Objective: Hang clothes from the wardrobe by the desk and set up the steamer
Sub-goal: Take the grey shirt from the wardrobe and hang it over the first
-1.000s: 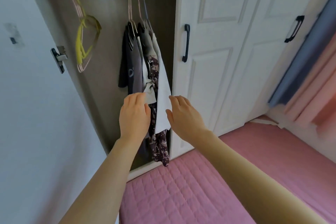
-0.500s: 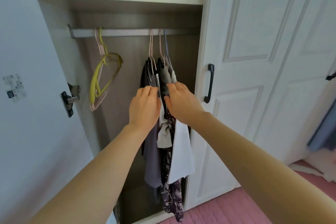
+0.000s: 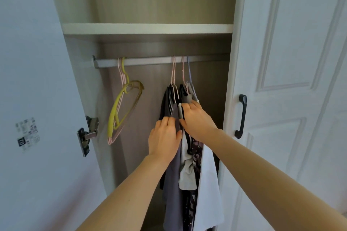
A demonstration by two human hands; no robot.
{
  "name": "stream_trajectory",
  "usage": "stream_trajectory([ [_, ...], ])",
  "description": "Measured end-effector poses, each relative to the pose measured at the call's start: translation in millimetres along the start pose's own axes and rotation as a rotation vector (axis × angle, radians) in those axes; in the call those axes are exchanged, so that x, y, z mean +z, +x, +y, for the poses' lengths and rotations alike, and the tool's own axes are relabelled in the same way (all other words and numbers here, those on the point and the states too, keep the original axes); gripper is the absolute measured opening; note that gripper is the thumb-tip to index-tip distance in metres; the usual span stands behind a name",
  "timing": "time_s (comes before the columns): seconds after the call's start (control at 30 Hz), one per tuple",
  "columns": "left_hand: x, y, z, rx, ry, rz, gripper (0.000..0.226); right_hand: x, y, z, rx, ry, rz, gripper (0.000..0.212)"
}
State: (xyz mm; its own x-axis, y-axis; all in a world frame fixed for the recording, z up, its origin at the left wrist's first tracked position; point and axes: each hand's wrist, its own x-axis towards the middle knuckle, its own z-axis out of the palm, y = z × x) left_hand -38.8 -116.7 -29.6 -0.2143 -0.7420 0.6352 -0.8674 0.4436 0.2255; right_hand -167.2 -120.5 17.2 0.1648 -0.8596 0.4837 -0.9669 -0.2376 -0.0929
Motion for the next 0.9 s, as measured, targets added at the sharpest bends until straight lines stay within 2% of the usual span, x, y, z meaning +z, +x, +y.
stream_trajectory([
  [0.13, 4, 3, -4, -0.058, -0.053, -0.013, 0.037, 6, 2, 4, 0.005, -0.016, 0.021, 0.046],
  [0.23, 5, 12, -6, -0.172, -0.156, -0.024, 0.042, 7, 4, 7, 0.014, -0.021, 0.038, 0.046],
  [0.37, 8, 40, -7, -0.273, -0.303, -0.036, 0.035, 2, 14, 8, 0.002, -0.031, 0.029, 0.047],
  [0.5, 11, 73, -8, -0.336, -0.41, -0.038, 0.034, 6, 32, 7, 0.071, 0.023, 0.053, 0.05],
  [0.67, 19, 110, -18, -0.421, -0.542, -0.035, 0.021, 17, 59, 10, 0.132, 0.001, 0.062, 0.037],
  [0.73, 21, 122, -21, -0.481, -0.603, -0.018, 0.024, 20, 66, 10, 0.156, -0.005, 0.068, 0.033],
  [0.9, 29, 135, -23, -0.593, -0.917, -0.003, 0.018, 22, 75, 7, 0.201, 0.034, 0.086, 0.02],
])
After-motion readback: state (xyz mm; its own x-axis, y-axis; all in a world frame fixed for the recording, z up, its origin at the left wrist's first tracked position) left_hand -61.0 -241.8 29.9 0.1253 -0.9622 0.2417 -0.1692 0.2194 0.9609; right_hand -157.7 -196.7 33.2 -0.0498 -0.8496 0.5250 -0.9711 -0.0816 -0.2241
